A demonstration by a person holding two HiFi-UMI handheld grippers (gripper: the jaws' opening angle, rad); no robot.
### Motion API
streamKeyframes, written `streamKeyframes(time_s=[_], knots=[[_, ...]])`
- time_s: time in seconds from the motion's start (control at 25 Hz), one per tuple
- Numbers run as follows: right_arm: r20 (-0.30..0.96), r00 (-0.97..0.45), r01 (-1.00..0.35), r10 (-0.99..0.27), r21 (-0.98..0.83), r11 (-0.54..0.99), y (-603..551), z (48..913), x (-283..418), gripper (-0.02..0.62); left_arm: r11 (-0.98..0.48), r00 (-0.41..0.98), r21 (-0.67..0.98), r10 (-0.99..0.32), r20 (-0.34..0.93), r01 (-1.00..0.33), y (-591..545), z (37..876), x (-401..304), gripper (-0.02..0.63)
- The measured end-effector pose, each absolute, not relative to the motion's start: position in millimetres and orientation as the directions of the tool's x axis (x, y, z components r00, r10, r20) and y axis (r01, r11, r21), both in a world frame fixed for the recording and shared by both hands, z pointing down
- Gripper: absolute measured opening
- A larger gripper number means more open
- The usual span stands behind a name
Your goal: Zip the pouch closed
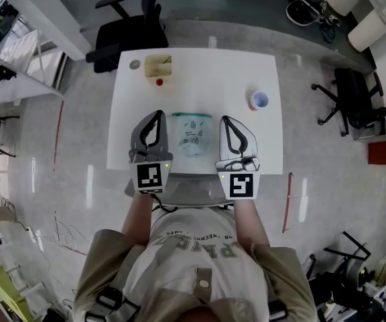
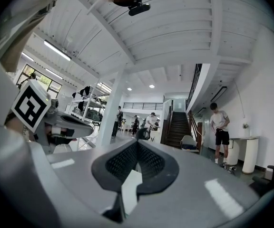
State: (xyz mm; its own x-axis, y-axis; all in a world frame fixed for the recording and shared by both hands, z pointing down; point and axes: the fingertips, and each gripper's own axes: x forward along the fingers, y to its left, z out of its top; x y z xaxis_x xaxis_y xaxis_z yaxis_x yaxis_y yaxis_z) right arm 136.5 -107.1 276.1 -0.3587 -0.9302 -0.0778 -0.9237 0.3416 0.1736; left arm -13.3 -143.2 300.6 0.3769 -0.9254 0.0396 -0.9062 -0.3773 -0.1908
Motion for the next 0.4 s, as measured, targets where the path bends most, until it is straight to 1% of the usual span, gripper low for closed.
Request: streamKeyframes(time_s=[0.4], knots=[[-0.07, -0.364, -0.917, -0.929, 0.199, 0.345, -111.3, 276.8, 132.9, -0.002, -0.394, 0.392, -0.198, -0.919, 0.05, -0.898, -145.2, 302.2, -12.3, 0.011]])
